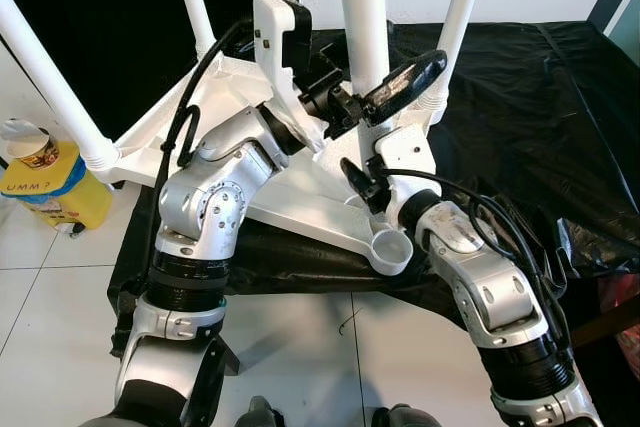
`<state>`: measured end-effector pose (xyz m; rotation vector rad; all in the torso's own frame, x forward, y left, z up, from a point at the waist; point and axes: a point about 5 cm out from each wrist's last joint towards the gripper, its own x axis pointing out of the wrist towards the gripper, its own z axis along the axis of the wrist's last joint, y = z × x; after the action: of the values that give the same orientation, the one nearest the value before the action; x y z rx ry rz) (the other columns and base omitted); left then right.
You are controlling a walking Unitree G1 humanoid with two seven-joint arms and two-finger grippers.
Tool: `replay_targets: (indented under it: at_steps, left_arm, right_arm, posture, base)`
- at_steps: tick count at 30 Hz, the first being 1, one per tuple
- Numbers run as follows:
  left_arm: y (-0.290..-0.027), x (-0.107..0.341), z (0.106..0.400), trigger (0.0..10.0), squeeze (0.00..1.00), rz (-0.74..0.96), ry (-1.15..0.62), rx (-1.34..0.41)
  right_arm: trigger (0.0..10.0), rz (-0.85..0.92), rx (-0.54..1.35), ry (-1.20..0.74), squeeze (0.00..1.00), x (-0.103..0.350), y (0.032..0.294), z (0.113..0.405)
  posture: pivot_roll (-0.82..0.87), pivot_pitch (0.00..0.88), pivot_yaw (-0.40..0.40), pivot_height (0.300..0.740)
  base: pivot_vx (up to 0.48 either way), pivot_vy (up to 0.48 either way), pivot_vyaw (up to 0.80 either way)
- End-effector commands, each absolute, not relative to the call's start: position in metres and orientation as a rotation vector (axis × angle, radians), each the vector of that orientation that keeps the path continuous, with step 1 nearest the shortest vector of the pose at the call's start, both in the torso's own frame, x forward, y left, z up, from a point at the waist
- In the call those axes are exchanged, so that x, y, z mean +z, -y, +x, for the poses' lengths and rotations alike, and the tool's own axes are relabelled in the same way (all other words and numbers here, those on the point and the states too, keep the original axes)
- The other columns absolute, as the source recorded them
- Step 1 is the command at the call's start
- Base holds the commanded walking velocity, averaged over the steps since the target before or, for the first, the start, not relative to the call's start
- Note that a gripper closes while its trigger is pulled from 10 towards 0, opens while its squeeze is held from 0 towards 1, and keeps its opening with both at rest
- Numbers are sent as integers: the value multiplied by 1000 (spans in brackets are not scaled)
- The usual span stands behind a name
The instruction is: Building children table
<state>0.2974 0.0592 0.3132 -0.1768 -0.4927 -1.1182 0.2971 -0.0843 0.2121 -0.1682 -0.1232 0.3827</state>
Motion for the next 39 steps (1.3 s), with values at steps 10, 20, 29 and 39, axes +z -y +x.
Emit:
replay_targets:
  at_steps: [10,20,29,39]
  left_arm:
    - [-72,303,304,10000,0,-153,512,-900]
    - [-76,289,299,10000,0,-153,512,-840]
    - [-77,267,293,10000,0,-124,462,-822]
    - [-80,239,286,10000,0,-67,390,-799]
  right_arm:
    - [10000,-97,307,97,0,208,94,301]
    - [10000,-75,248,82,0,200,103,302]
    - [10000,-81,193,82,0,191,110,300]
    - [10000,-82,195,134,0,182,115,294]
  posture:
    - [-7,81,-20,740]
    - [-2,77,-30,740]
    - [-1,75,-31,740]
    - [-3,75,-34,740]
  base:
    - [0,0,0]
    - [0,0,0]
    - [0,0,0]
    - [0,0,0]
